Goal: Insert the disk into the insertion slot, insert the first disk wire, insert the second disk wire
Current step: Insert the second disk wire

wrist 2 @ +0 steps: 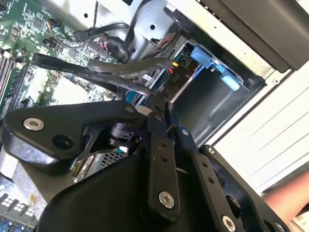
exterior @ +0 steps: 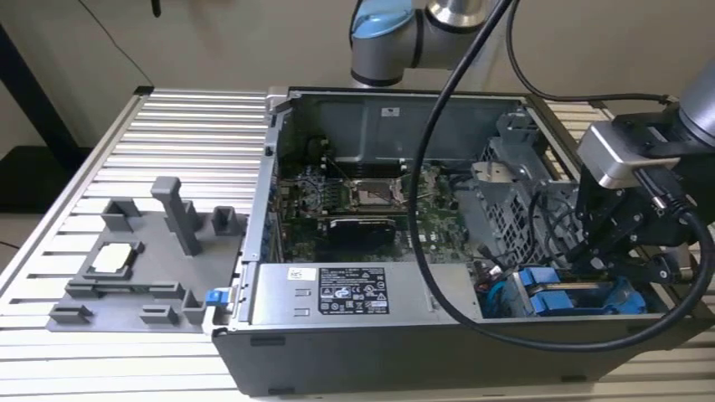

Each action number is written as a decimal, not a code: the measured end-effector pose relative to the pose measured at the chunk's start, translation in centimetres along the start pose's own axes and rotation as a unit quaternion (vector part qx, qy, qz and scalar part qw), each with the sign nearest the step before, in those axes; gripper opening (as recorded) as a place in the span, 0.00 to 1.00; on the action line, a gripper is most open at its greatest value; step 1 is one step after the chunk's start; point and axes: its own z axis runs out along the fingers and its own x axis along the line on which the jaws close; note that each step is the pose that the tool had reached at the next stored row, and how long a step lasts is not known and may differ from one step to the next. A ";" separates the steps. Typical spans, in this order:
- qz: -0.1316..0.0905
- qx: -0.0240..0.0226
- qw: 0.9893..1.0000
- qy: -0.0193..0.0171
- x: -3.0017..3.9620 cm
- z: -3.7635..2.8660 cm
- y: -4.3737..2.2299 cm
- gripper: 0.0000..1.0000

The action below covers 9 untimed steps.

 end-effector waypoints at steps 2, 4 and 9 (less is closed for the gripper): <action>0.003 0.000 1.000 0.000 0.01 0.09 -0.05 0.16; 0.006 0.000 1.000 0.000 0.02 0.18 -0.11 0.16; 0.011 0.000 1.000 -0.001 0.02 0.34 -0.17 0.16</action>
